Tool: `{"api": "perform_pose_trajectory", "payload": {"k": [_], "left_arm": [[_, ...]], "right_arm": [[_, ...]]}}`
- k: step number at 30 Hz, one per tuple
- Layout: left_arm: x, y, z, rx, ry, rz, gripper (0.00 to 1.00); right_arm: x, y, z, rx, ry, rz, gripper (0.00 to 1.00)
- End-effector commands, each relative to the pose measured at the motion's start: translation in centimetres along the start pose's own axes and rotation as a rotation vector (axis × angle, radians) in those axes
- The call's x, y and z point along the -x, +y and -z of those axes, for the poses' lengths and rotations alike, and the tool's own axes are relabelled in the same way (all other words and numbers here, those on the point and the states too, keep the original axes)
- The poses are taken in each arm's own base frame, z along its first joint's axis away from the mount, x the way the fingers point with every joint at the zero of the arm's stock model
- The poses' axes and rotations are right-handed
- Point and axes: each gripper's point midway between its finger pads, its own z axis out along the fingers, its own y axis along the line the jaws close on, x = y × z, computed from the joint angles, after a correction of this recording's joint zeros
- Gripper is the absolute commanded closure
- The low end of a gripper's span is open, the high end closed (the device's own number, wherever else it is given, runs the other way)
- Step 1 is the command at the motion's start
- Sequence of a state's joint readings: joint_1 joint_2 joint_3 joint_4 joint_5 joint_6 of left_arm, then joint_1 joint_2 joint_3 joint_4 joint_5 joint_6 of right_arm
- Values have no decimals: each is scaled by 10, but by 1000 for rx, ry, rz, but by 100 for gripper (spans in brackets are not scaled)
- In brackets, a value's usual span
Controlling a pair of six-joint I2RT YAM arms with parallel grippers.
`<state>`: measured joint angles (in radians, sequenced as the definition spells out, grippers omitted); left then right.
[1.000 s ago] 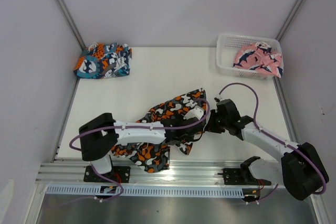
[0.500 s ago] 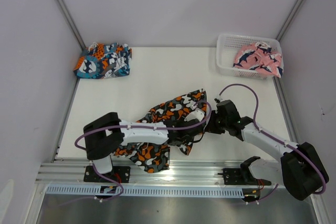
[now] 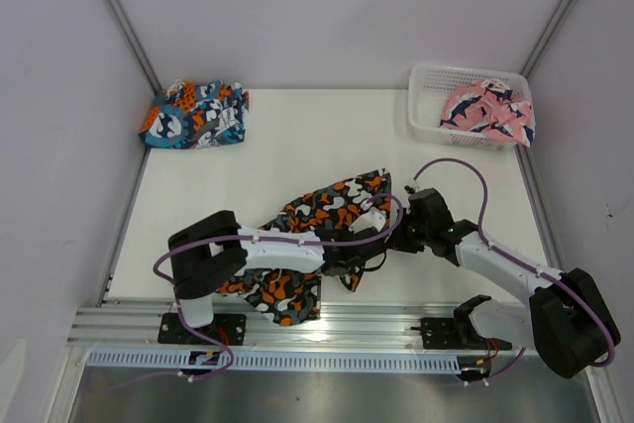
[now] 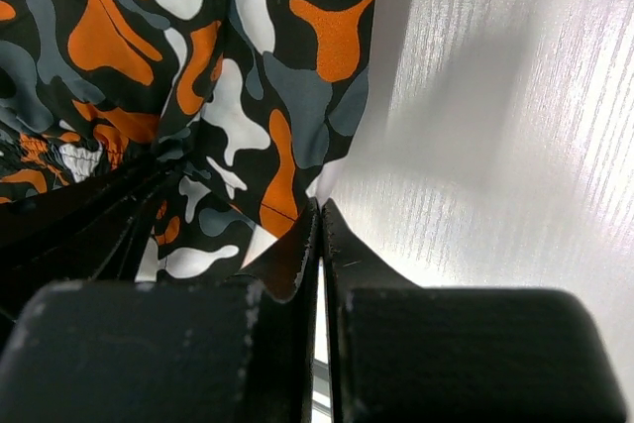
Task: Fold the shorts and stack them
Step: Flatten the shorts out
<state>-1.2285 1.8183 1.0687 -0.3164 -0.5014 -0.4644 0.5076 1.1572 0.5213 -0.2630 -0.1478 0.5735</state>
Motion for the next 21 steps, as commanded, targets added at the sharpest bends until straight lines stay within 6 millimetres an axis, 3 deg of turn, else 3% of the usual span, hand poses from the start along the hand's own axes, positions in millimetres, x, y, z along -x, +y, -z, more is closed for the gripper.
{"api": "perform_pose_trajectory", "payload": {"k": [1, 6, 10, 13, 14, 19, 20, 21], "left_arm": [[9, 21, 7, 53, -19, 17, 100], [15, 34, 15, 37, -17, 40, 100], [40, 43, 44, -73, -54, 87, 100], [69, 58, 74, -212, -100, 165, 99], [82, 68, 92, -233, -139, 187, 99], [119, 128, 141, -172, -228, 232, 100], [140, 139, 160, -158, -283, 248, 100], [139, 154, 168, -127, -281, 258, 100]], "right_arm": [[5, 2, 3, 10, -24, -4, 100], [9, 1, 8, 6, -33, 6, 100], [13, -5, 15, -34, -26, 39, 100], [22, -3, 22, -48, -33, 64, 100], [26, -2, 26, -49, -45, 72, 100], [46, 14, 48, -23, -93, 133, 100], [51, 17, 53, -17, -108, 148, 100], [55, 20, 61, -13, -123, 160, 100]]}}
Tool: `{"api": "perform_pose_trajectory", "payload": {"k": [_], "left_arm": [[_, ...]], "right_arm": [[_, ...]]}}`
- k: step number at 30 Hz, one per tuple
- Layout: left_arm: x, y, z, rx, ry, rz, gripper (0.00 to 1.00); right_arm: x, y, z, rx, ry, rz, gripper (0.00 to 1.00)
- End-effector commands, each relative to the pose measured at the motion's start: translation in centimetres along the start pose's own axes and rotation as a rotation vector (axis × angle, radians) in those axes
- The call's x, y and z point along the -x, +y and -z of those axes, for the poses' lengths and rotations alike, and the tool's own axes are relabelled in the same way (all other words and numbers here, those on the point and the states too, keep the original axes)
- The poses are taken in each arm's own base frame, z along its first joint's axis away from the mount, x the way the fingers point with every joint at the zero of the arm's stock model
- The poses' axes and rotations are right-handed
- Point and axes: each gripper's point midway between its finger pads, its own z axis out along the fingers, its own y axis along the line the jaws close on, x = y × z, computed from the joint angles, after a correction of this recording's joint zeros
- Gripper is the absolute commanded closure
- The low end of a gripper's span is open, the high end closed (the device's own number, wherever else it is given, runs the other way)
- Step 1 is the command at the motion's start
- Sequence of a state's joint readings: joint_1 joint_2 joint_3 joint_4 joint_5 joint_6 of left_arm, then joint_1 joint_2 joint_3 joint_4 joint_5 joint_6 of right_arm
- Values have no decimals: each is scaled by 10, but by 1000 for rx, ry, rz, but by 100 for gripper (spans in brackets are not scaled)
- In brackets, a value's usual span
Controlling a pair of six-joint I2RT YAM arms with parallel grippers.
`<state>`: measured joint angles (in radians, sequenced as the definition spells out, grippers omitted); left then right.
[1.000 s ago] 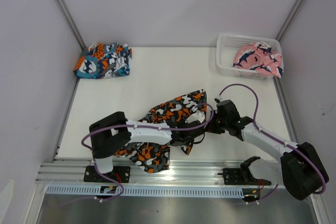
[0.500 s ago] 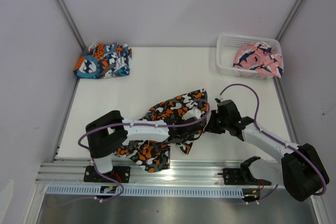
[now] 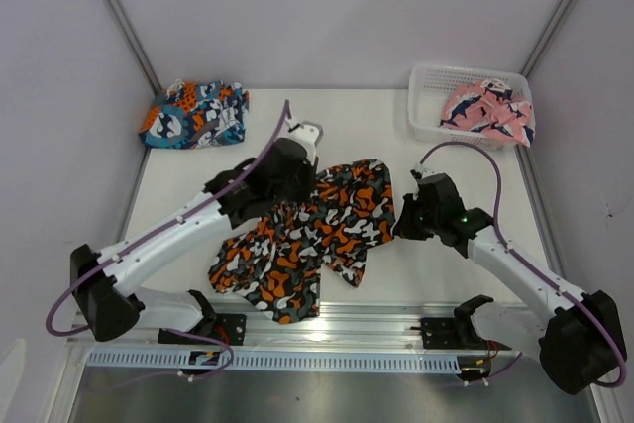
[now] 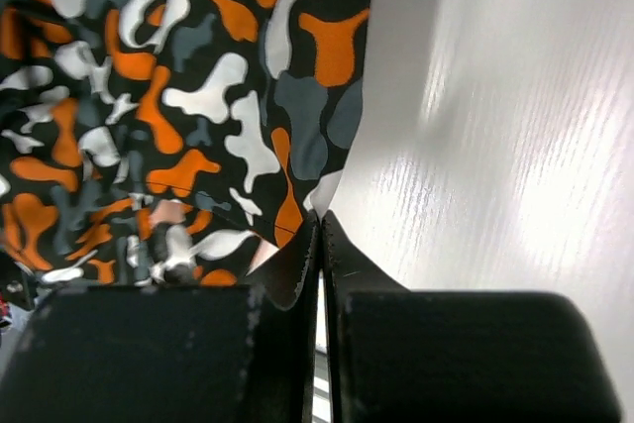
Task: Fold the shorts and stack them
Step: Flatten the shorts out
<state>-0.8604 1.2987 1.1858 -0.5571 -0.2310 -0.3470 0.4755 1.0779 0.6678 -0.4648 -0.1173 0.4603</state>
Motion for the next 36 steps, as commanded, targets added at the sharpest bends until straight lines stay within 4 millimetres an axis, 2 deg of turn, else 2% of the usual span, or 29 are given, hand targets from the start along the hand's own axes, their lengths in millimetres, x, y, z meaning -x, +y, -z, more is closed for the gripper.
{"api": "perform_pose_trajectory", "payload": {"k": [1, 2, 3, 4, 5, 6, 7, 8, 10, 11, 13, 14, 16, 17, 20, 21, 24, 25, 28, 31, 36], "left_arm": [[47, 15, 47, 1, -82, -30, 100], [54, 21, 53, 21, -99, -24, 100], [71, 34, 64, 62, -143, -5, 100], [84, 40, 79, 80, -178, -4, 100], [91, 46, 86, 103, -196, -1, 100], [118, 56, 106, 138, -271, 22, 100], [122, 63, 114, 165, -272, 16, 100], [128, 68, 121, 188, -289, 16, 100], [160, 81, 155, 243, -384, 32, 100], [162, 86, 161, 269, -384, 28, 100], [190, 92, 198, 297, -484, 38, 100], [199, 93, 214, 298, -518, 39, 100], [206, 97, 232, 314, -551, 22, 100], [216, 98, 255, 311, -604, 30, 100], [222, 100, 296, 292, -698, 27, 100], [221, 100, 317, 272, -748, 36, 100], [219, 91, 353, 182, -835, 36, 100], [214, 90, 372, 151, -874, 45, 100], [205, 79, 393, 55, -903, 35, 100], [197, 65, 412, -42, -925, 12, 100], [185, 40, 452, -238, -1000, -9, 100]], "right_arm": [[41, 15, 33, 11, -120, 80, 100], [49, 18, 40, 5, -142, 83, 100], [52, 19, 46, -14, -143, 86, 100], [70, 29, 58, -8, -186, 90, 100], [77, 32, 64, -13, -197, 97, 100], [79, 39, 69, -4, -193, 113, 100], [95, 48, 81, -2, -238, 124, 100], [103, 51, 88, -13, -267, 129, 100], [108, 60, 100, -6, -275, 155, 100], [121, 68, 114, -3, -318, 157, 100], [123, 74, 127, -3, -329, 170, 100], [129, 79, 140, 13, -364, 173, 100], [131, 85, 152, 35, -387, 189, 100], [130, 89, 158, 54, -396, 200, 100], [134, 100, 191, 121, -478, 233, 100], [137, 105, 210, 166, -535, 241, 100], [147, 116, 252, 243, -655, 283, 100], [151, 121, 277, 279, -714, 292, 100], [153, 134, 313, 360, -788, 339, 100], [141, 161, 355, 543, -838, 448, 100], [123, 174, 418, 711, -978, 533, 100]]}}
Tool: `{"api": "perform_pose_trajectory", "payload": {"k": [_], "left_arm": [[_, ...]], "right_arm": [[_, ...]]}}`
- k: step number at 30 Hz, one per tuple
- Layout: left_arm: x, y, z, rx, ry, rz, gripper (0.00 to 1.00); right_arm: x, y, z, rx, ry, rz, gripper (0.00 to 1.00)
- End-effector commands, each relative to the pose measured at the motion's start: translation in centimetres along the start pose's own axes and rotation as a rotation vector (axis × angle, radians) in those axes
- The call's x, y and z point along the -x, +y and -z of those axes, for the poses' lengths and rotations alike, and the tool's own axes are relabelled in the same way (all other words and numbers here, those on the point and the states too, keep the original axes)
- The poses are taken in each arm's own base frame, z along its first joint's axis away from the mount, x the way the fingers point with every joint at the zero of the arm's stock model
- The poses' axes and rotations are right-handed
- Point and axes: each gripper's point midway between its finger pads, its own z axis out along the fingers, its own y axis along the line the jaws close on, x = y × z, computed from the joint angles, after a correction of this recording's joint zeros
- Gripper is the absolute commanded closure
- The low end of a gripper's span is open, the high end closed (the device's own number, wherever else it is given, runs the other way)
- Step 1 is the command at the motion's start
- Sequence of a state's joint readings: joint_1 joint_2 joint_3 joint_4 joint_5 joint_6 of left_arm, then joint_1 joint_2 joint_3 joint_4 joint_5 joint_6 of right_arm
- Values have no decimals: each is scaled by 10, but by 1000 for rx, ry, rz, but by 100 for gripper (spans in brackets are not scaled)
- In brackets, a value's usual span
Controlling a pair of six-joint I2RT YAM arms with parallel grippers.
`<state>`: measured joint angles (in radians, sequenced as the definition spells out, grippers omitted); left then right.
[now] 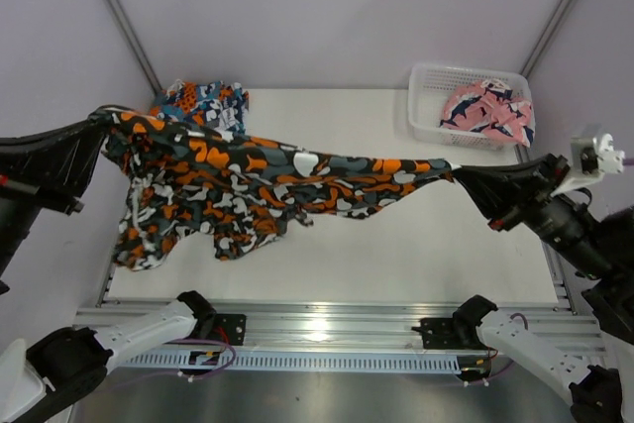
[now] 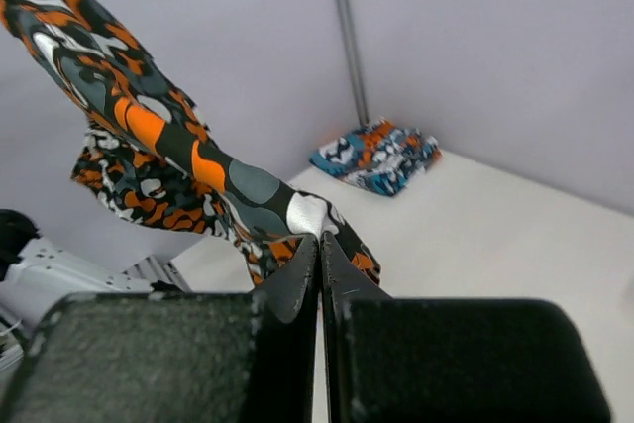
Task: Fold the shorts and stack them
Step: Flatten the shorts out
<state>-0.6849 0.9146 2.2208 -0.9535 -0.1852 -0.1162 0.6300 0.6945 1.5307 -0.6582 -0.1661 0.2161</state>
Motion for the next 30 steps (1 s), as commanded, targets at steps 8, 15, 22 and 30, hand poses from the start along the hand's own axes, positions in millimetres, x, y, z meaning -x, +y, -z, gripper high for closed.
{"api": "perform_pose_trajectory", "payload": {"k": [8, 15, 22, 30], "left_arm": [[12, -54, 13, -289, -32, 97, 100], [7, -36, -48, -137, -19, 44, 100], [-10, -33, -100, -78, 36, 25, 100], [48, -54, -35, -254, -198, 23, 100]], "right_arm": [[84, 59, 62, 219, -270, 110, 100], [85, 19, 16, 25, -216, 75, 100], [85, 9, -10, -8, -193, 76, 100], [119, 54, 19, 188, -298, 86, 100]]}}
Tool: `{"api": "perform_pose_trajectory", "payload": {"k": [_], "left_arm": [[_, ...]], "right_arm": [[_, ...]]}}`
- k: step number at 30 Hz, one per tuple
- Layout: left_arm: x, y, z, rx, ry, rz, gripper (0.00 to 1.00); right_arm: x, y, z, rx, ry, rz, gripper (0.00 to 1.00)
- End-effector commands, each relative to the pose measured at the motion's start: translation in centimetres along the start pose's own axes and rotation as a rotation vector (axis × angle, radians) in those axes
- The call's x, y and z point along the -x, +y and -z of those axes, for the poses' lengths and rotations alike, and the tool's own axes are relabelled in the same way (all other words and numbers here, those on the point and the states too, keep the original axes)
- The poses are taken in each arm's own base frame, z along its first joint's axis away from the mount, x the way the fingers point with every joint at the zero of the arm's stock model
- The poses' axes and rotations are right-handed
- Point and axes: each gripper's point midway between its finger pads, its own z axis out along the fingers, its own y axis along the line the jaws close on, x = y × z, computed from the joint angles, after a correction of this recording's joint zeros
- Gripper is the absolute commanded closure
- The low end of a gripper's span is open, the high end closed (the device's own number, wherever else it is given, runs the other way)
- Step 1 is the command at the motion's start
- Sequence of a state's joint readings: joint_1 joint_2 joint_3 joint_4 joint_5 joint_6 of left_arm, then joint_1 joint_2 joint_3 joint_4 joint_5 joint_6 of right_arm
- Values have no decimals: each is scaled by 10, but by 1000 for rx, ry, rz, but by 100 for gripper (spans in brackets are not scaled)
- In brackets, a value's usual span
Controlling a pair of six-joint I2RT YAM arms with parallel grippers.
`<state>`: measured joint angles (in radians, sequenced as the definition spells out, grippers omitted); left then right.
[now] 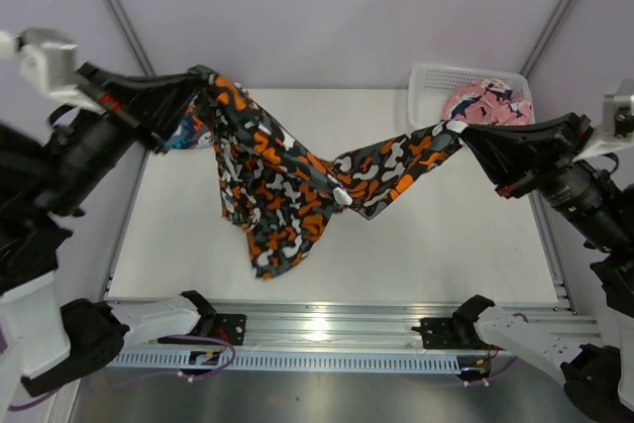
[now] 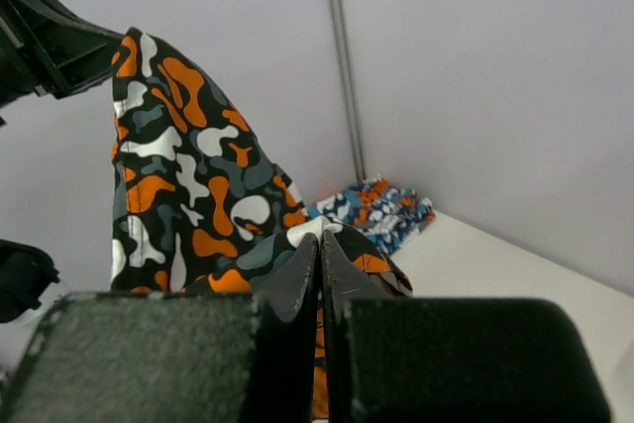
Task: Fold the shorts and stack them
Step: Flatten the shorts out
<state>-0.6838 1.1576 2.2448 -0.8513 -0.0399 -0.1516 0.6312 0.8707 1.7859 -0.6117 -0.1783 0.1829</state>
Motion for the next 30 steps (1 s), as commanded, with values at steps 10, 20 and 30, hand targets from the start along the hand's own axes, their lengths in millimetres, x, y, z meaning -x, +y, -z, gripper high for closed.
{"api": "perform_pose_trajectory", "payload": {"k": [10, 20, 30], "left_arm": [[108, -51, 130, -286, -425, 1, 100], [104, -72, 149, -415, -413, 70, 100], [-8, -10, -5, -73, -65, 51, 100]], "right_arm": [[92, 82, 84, 315, -282, 10, 100], [102, 105, 102, 338, -297, -3, 100], [-13, -16, -21, -62, 43, -155, 100]]}}
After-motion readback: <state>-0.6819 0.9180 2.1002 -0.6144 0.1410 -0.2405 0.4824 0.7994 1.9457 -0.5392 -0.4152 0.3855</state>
